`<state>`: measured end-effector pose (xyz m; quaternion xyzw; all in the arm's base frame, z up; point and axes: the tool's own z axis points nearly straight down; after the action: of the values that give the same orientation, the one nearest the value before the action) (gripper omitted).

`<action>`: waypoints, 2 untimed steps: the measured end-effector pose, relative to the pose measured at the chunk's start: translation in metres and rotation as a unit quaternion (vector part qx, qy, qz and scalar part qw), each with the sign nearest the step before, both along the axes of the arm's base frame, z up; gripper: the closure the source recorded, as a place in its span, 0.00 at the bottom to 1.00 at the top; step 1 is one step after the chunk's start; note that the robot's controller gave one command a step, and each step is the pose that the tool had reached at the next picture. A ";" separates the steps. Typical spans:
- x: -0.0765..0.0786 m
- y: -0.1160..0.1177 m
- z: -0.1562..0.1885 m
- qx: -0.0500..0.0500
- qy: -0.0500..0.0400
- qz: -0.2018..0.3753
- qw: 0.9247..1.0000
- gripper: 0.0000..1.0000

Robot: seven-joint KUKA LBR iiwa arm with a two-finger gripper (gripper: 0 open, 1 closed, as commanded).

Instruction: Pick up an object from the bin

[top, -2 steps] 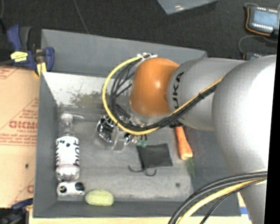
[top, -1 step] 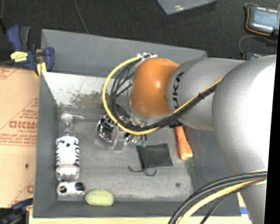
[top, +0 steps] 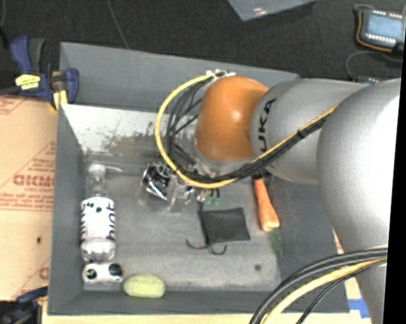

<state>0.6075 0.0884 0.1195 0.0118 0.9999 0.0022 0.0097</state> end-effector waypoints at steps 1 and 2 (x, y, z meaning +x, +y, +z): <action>-0.006 0.002 0.016 0.000 -0.001 0.005 1.000 1.00; 0.002 0.007 0.041 0.001 -0.001 -0.001 1.000 1.00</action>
Offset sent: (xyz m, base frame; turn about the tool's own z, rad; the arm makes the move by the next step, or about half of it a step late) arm 0.0044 0.0086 0.0473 0.0103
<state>0.6098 0.0950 0.1609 0.0129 0.9999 0.0030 0.0109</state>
